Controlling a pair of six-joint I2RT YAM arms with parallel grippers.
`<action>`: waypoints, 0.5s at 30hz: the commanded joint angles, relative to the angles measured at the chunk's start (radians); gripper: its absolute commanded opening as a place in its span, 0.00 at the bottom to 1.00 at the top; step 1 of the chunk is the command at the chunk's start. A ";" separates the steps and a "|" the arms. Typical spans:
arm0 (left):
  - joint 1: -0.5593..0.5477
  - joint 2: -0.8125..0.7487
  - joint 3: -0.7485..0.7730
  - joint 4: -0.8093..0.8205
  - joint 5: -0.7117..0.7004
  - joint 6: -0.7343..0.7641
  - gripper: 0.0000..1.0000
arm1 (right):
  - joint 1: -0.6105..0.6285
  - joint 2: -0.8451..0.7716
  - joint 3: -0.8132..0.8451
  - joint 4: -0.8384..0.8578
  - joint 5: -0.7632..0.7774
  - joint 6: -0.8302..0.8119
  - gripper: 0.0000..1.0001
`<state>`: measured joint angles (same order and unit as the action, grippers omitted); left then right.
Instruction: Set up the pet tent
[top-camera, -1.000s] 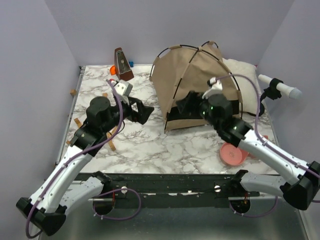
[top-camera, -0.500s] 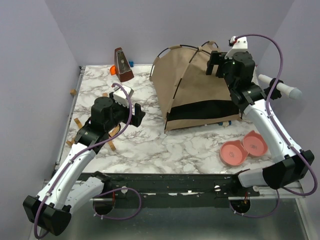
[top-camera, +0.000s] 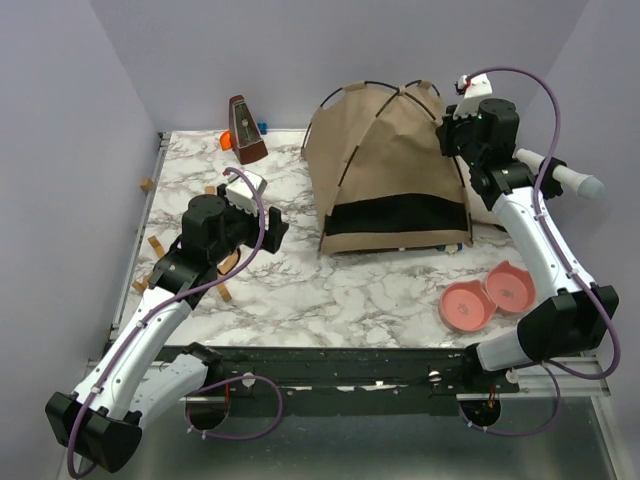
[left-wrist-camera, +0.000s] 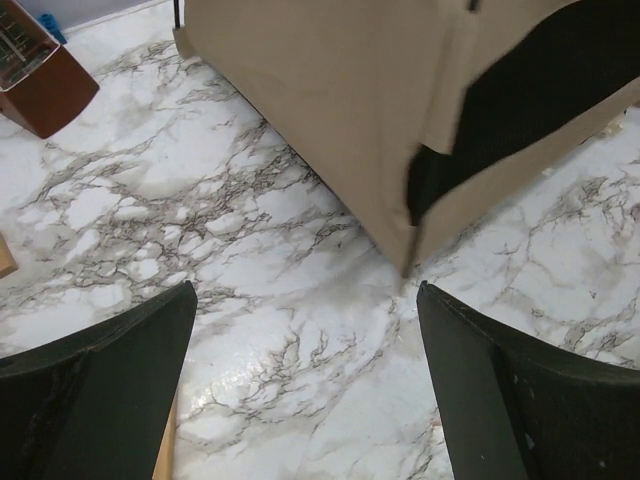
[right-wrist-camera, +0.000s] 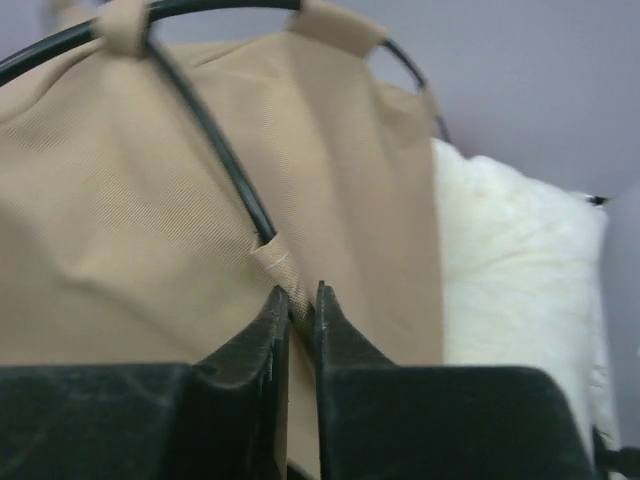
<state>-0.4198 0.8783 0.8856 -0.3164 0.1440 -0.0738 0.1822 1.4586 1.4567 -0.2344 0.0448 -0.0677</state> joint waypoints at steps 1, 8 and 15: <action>0.006 -0.009 0.001 0.006 -0.025 0.012 0.99 | 0.000 -0.032 0.048 -0.051 -0.112 0.053 0.05; 0.014 -0.096 -0.007 0.023 -0.110 0.008 0.99 | 0.176 -0.129 0.088 -0.018 0.094 0.271 0.00; 0.038 -0.223 -0.057 0.078 -0.231 0.002 0.99 | 0.544 -0.047 0.004 0.272 0.702 0.351 0.00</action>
<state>-0.3981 0.7193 0.8635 -0.2893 0.0116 -0.0723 0.6113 1.3666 1.4967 -0.2104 0.3481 0.1955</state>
